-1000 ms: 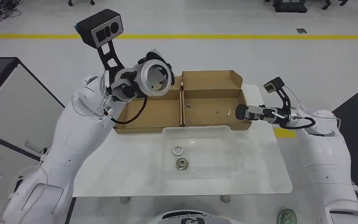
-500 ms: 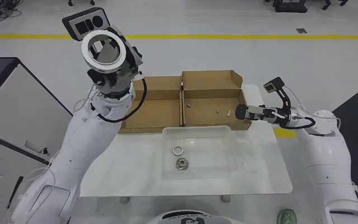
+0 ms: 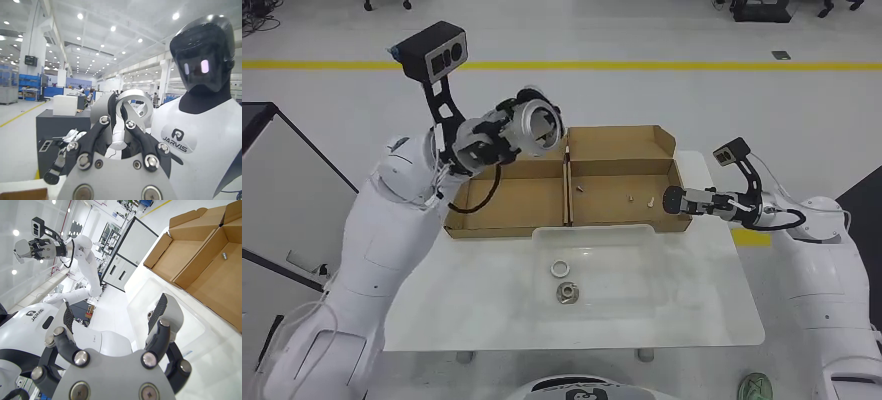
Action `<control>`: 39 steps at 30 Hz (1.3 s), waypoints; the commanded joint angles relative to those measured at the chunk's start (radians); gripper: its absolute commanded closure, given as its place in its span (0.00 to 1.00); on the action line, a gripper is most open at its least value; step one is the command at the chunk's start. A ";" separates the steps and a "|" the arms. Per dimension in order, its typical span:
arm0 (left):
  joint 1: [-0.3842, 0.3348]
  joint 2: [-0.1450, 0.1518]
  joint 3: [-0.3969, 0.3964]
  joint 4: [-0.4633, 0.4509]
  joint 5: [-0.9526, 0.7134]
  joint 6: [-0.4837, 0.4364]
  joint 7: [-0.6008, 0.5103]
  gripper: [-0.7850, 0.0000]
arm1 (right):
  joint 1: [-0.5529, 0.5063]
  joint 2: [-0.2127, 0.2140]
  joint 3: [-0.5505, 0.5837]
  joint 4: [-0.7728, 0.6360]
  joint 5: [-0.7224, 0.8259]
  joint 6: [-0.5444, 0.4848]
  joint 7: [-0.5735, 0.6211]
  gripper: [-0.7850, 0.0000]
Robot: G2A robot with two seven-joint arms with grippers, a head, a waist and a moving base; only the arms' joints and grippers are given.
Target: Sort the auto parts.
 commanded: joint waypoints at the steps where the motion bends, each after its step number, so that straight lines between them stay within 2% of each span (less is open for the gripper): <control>1: 0.011 -0.003 0.002 -0.015 -0.007 -0.008 0.031 1.00 | 0.000 0.000 0.000 0.000 0.000 0.000 0.000 0.00; 8: 0.022 -0.017 0.054 -0.048 -0.249 -0.086 0.059 1.00 | 0.000 0.000 0.000 0.000 0.000 0.000 0.000 0.00; 17: 0.014 -0.035 0.050 -0.051 -0.485 -0.104 -0.043 1.00 | 0.000 0.000 0.000 0.000 0.000 0.000 0.000 0.00; 21: 0.011 -0.036 0.036 -0.030 -0.414 -0.093 -0.055 1.00 | 0.000 0.000 0.000 0.000 0.000 0.000 0.000 0.00; 26: 0.017 -0.032 0.001 0.010 -0.243 -0.048 -0.082 1.00 | 0.000 0.000 0.000 0.000 0.000 0.000 0.000 0.00; 32: 0.029 -0.028 -0.036 0.000 -0.016 0.016 -0.063 1.00 | 0.000 0.000 0.000 0.000 0.000 0.000 0.000 0.00; 39: 0.051 -0.031 -0.034 -0.031 0.015 0.038 -0.009 1.00 | 0.000 0.000 0.000 0.000 0.000 0.000 0.000 0.00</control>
